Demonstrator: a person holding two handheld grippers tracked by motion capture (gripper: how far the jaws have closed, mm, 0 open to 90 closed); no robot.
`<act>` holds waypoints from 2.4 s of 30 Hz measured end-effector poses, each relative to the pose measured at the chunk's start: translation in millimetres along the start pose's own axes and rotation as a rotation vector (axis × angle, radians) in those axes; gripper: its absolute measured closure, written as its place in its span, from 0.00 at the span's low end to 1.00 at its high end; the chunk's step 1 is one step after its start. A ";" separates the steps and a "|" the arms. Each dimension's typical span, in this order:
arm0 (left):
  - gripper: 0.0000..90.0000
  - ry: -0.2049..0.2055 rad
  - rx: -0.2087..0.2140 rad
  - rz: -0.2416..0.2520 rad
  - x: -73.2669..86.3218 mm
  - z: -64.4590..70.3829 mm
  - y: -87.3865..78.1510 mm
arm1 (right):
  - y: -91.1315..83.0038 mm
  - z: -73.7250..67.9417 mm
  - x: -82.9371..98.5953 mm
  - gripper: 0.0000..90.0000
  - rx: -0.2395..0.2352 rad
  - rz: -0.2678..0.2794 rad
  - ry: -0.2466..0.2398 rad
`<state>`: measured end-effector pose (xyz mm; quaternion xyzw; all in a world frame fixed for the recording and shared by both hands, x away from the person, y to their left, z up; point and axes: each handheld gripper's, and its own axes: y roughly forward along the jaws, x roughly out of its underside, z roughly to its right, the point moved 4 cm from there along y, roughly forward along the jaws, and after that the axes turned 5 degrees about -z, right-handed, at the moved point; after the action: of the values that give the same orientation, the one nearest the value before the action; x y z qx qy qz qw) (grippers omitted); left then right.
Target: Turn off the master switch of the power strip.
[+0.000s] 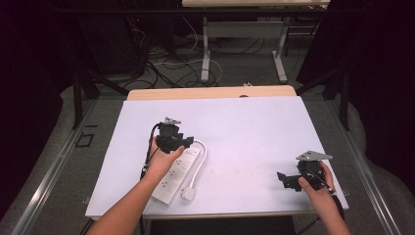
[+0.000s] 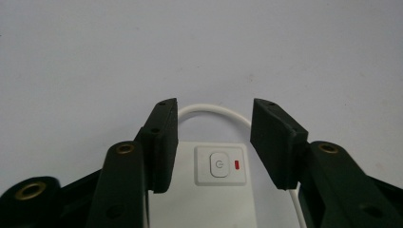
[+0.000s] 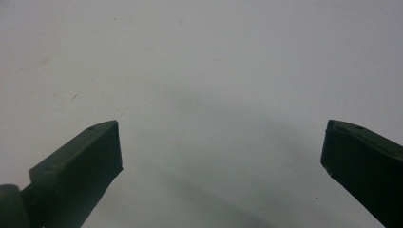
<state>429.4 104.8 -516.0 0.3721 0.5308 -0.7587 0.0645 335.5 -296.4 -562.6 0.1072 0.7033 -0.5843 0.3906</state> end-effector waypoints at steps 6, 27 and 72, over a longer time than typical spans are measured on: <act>0.49 0.051 -0.020 0.038 1.0 0.2 -12.1 | -0.3 -0.1 -0.2 0.00 0.002 0.002 0.004; 0.12 0.119 0.078 0.101 13.1 4.4 -62.4 | -1.0 -0.5 -0.5 0.00 0.005 0.001 0.003; 0.01 -0.079 -0.005 0.171 83.4 -65.7 -98.0 | -1.2 1.4 0.0 0.00 0.010 0.004 0.007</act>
<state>354.1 227.7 -505.1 0.3859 0.4960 -0.7631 0.1508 335.4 -298.0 -561.7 0.1126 0.7013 -0.5868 0.3888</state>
